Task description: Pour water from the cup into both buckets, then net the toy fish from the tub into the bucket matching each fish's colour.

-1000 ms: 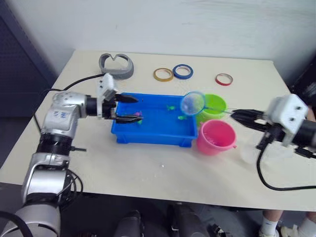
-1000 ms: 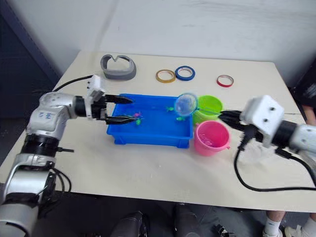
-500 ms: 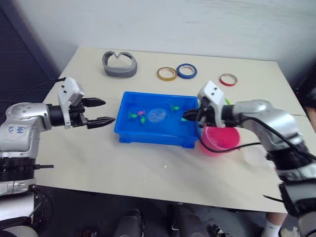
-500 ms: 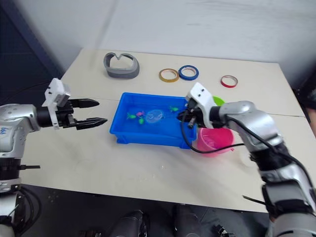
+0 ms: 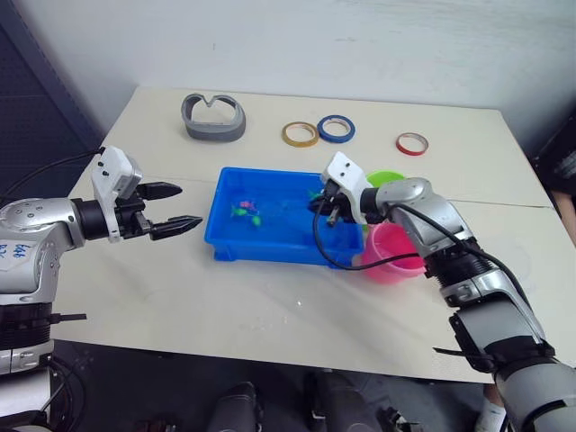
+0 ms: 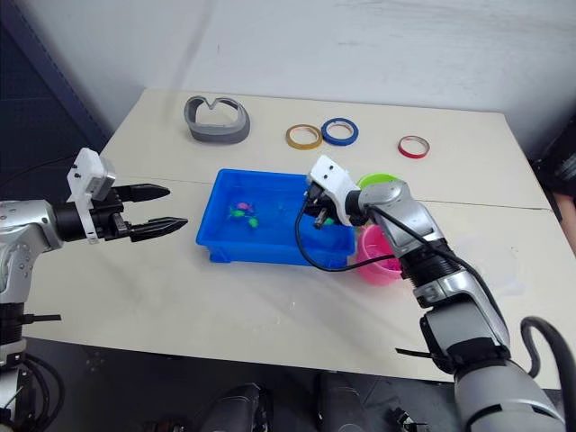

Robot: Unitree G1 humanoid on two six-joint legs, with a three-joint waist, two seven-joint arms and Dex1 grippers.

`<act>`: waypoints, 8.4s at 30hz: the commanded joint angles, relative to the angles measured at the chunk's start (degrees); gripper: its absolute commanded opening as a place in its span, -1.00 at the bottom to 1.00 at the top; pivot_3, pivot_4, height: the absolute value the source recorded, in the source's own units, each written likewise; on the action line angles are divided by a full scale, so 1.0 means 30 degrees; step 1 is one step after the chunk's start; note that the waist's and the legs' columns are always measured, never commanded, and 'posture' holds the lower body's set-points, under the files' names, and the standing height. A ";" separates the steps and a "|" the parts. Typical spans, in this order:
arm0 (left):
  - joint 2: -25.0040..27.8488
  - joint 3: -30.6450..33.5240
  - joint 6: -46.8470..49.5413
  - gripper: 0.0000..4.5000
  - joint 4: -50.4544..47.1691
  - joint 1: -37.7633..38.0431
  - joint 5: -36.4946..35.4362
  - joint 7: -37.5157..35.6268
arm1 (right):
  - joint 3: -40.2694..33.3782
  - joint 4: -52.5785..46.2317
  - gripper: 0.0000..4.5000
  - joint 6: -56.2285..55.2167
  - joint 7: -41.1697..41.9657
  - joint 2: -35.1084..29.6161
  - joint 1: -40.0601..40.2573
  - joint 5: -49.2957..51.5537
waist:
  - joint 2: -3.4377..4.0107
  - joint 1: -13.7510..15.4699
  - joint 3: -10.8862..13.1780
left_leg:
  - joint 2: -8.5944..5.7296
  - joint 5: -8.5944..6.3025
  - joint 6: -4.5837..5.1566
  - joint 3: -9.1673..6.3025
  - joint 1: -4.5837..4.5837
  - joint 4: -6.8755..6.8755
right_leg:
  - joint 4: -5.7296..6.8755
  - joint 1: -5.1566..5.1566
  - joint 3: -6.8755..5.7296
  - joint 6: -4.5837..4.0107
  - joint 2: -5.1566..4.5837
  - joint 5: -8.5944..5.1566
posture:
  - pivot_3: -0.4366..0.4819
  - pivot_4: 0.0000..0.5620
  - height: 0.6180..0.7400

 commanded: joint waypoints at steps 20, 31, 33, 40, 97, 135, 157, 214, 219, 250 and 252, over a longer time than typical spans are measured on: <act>0.0956 0.0426 -0.0664 0.98 0.0433 -0.0336 -0.0016 0.0384 | -0.0786 0.2143 -1.00 -0.3509 -0.0015 0.2673 -0.1400 -0.2902 | 0.0002 -0.0428 0.0001 | 0.0000 0.0006 -0.0014 -0.0003 0.0001 -0.0002 | 0.0014 -0.0003 -0.0005 0.0000 0.0000 0.0000 | -0.05 -0.47 1.00; 0.1434 0.0642 -0.0946 0.98 0.0845 -0.0124 -0.0107 0.0413 | -0.0977 0.3023 -1.00 -0.3946 -0.0162 0.3708 -0.1788 -0.3239 | 0.0002 -0.0431 0.0001 | 0.0000 0.0005 -0.0013 -0.0008 0.0001 -0.0009 | 0.0008 -0.0001 -0.0013 0.0000 -0.0004 0.0000 | -0.05 -0.47 1.00; 0.1425 0.0661 -0.0956 0.98 0.0791 -0.0075 -0.0132 0.0447 | -0.1028 0.3223 -1.00 -0.3992 -0.0215 0.3821 -0.1834 -0.3260 | 0.0002 -0.0449 0.0001 | 0.0000 0.0005 -0.0012 -0.0008 0.0001 -0.0012 | 0.0007 -0.0001 -0.0013 0.0000 -0.0004 0.0000 | -0.05 -0.47 1.00; 0.1284 0.0652 -0.1027 0.98 0.0607 0.0062 -0.0196 0.0498 | -0.2591 0.2642 -1.00 -0.2408 -0.0259 0.4647 -0.1915 -0.1869 | 0.0004 -0.0460 0.0002 | 0.0000 0.0009 -0.0018 -0.0008 0.0001 -0.0031 | 0.0008 -0.0007 -0.0015 0.0000 -0.0002 0.0000 | -0.05 -0.47 1.00; -0.8687 -0.6203 -0.6173 0.98 1.0318 -1.1228 0.0591 -0.8004 | -2.4778 -2.0823 -1.00 -1.2754 0.2144 -0.5000 2.9241 -0.2611 | 0.0011 0.0631 -0.0002 | -0.0016 0.0015 -0.0014 -0.0145 -0.0079 0.0010 | -0.0146 0.0041 -0.0063 0.0033 0.0053 0.0017 | -0.05 -0.47 1.00; -0.4659 -0.4223 -0.3382 0.98 0.2725 -0.4997 0.1135 -0.4109 | -0.1075 -0.2116 -1.00 -2.3107 0.3112 -0.9838 0.1058 -0.9417 | 0.0024 0.0130 0.0013 | 0.0028 0.0033 -0.0060 0.0041 0.0068 0.0005 | -0.0040 0.0025 0.0086 0.0007 0.0066 0.0003 | -0.05 -0.47 1.00; -0.4231 -0.3642 -0.2313 0.98 0.1145 -0.4271 0.0240 -0.2439 | -0.0187 -0.0975 -1.00 -2.0684 0.7387 -0.9545 0.0900 -0.5172 | 0.0027 0.0109 0.0014 | 0.0022 0.0022 -0.0043 0.0034 0.0055 0.0030 | -0.0028 0.0031 0.0062 0.0003 0.0041 0.0001 | -0.05 -0.47 1.00; -0.7121 -0.5130 -0.6403 0.98 1.0443 -1.0150 0.1882 -0.4894 | -1.5097 -1.6857 -1.00 1.2457 -0.3216 -0.8910 0.8929 1.0888 | 0.0027 0.0116 0.0012 | 0.0014 0.0018 -0.0035 0.0020 0.0046 -0.0004 | -0.0029 0.0022 0.0065 0.0008 0.0045 0.0003 | -0.05 -0.47 1.00; -0.6506 -0.5057 -0.6813 0.98 1.0268 -0.9557 0.2287 -0.5145 | -1.3421 -1.7238 -1.00 1.4204 -0.3884 -0.7853 0.7882 1.2611 | 0.0026 0.0161 0.0013 | 0.0015 0.0017 -0.0033 0.0013 0.0039 -0.0009 | -0.0047 0.0021 0.0057 0.0008 0.0037 0.0003 | -0.05 -0.47 1.00; -0.4645 -0.3721 -0.3802 0.98 0.4509 -0.6591 0.1380 -0.2741 | -0.6040 -0.7210 -1.00 0.8598 -0.4517 -0.3700 0.3594 0.5796 | 0.0027 0.0105 0.0012 | 0.0009 0.0012 -0.0016 0.0013 0.0018 -0.0016 | -0.0052 0.0009 0.0040 0.0008 0.0020 0.0003 | -0.05 -0.47 1.00; -0.4667 -0.3753 -0.3877 0.98 0.4620 -0.6646 0.1402 -0.2747 | -0.6181 -0.7940 -1.00 0.8834 -0.4355 -0.3842 0.3830 0.5979 | 0.0027 0.0114 0.0013 | 0.0008 0.0012 -0.0016 0.0012 0.0018 -0.0016 | -0.0052 0.0009 0.0040 0.0008 0.0020 0.0003 | -0.05 -0.47 1.00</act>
